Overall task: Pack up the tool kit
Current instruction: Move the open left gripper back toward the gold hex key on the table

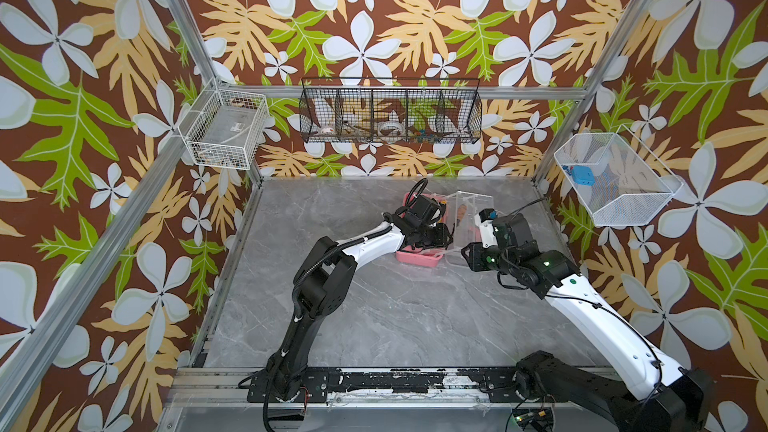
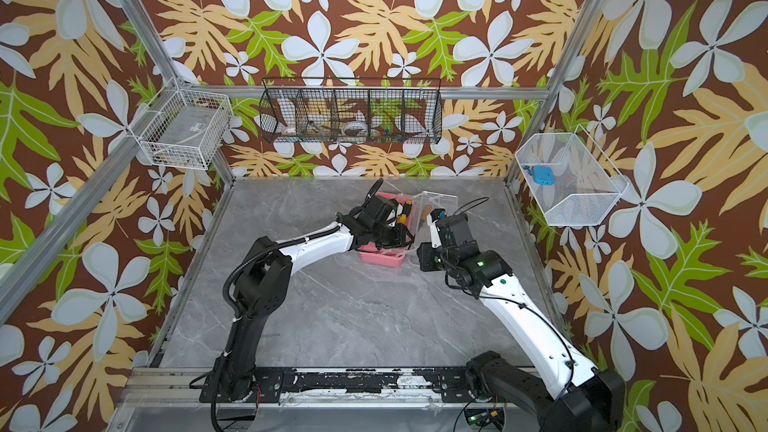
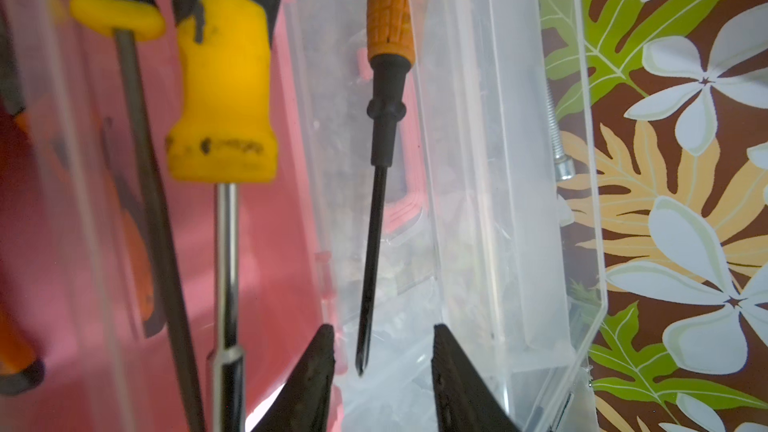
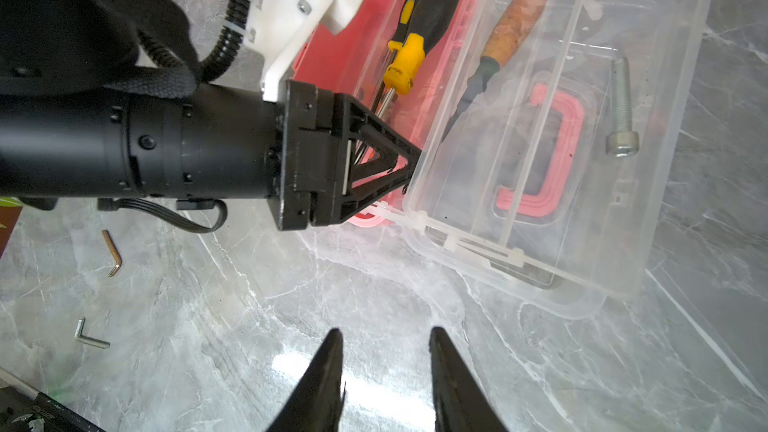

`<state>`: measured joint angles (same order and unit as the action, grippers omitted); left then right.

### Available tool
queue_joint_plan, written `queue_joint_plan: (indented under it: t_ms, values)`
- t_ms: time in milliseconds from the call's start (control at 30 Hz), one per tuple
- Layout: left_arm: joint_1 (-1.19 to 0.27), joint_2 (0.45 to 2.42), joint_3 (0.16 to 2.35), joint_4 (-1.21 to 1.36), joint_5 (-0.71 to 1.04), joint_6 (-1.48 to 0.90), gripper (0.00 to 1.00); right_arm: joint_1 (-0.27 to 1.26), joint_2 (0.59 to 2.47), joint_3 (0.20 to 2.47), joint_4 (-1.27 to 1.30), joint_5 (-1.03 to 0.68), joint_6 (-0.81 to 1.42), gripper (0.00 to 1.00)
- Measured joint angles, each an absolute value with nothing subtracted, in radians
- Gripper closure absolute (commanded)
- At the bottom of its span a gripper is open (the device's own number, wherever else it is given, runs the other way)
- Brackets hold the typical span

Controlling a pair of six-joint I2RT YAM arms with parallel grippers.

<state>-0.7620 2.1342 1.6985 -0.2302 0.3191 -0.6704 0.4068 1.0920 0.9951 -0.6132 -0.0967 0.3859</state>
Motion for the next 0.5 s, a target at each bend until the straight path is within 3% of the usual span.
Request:
queue_joint_plan:
  t_ms: [267,500]
  values:
    - [-0.762,1.906,1.612,-0.236,0.261,-0.662,0.62,0.417,1.121,1.031,-0.598,-0.105,0.376,0.61]
    - [-0.683,1.594,1.374,-0.33,0.061,-0.679,0.63,0.688,1.26,1.163,-0.544,-0.023,0.277,0.62]
